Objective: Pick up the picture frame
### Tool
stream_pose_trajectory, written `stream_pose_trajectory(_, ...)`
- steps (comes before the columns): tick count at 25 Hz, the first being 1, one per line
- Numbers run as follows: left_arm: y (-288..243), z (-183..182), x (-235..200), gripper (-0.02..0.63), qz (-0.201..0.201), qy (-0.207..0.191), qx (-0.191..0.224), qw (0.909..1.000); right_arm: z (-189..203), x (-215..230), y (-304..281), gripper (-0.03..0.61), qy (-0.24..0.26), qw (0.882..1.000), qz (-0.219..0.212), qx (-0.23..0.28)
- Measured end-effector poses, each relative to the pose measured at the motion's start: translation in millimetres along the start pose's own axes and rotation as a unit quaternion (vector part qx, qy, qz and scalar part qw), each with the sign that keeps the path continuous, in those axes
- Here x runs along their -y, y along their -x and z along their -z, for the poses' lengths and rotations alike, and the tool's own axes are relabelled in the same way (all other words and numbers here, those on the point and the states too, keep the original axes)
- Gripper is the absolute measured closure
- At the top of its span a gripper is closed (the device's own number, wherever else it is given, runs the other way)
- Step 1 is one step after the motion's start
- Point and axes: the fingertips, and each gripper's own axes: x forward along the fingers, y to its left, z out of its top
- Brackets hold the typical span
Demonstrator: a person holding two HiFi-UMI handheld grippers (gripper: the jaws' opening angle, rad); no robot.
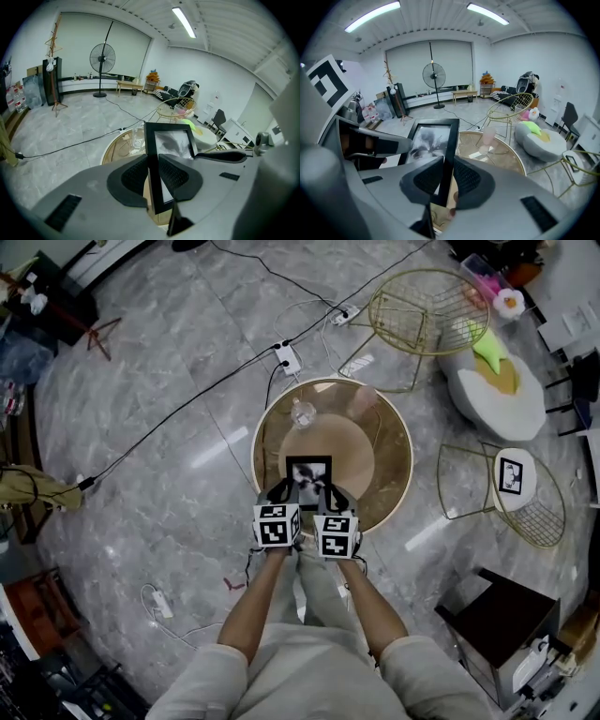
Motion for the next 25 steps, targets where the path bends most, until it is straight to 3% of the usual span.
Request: stream_pose_trajectory(25, 75, -76, 55, 0.540, 0.023, -0.037, 0.050, 0.9978, -68, 10, 88, 0.508, 0.014, 0.997, 0.025, 0.069)
